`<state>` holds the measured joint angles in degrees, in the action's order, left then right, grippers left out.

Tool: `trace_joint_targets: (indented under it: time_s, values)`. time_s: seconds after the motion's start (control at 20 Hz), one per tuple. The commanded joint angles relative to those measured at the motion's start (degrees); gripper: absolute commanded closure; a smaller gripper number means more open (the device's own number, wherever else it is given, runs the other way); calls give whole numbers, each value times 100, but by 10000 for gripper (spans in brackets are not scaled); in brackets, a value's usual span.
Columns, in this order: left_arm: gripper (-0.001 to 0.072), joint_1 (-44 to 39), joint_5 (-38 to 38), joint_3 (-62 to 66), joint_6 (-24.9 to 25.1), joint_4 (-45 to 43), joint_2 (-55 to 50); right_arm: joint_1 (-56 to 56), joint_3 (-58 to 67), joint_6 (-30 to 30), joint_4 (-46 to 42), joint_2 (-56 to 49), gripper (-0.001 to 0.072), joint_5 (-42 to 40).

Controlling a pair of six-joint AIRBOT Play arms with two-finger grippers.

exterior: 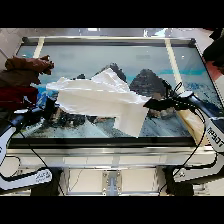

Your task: Fold the shirts.

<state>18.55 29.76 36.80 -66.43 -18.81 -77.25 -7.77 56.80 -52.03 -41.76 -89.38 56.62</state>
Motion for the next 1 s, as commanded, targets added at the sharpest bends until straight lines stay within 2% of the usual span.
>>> trace_joint_targets:
  time_s: [0.0, 0.05, 0.1, 0.15, 0.3, 0.45, 0.55, 0.6, 0.75, 0.85, 0.95]
  values:
    - [693, 0, 2, 2, 2, 0, 4, 240, 83, 11, 26, -243, 272, 234]
    - [693, 0, 2, 2, 0, 0, 4, 310, 87, 13, 57, -282, 347, 227]
    - [693, 0, 15, 2, 2, 2, 13, 354, 118, 24, 107, -273, 589, 245]
    - [694, 0, 50, 4, 35, 0, 79, 352, 234, 24, 203, -254, 696, 457]
    - [694, 61, 157, 7, 907, -4, 918, 269, 905, -46, 238, 85, 695, 1762]
    - [695, 487, 640, 9, 1036, -203, 2588, 162, 1742, -713, 219, 988, 695, 3438]
    - [695, 1005, 933, 98, 1029, -459, 3993, 133, 2275, -1224, 133, 1856, 695, 4212]
    - [696, 1296, 1003, 256, 1003, -616, 4599, 133, 2573, -1373, 9, 2304, 694, 4367]
    - [698, 2476, 1547, 1456, 166, -1810, 5720, 133, 3746, -1633, -498, 3552, 695, 4033]
    - [698, 3254, 2474, 2778, 96, -2667, 5674, 133, 4697, -1727, -1027, 4044, 696, 3425]
    - [698, 3272, 2603, 3954, 44, -2870, 5272, 133, 5689, -1799, -1617, 4140, 698, 3134]
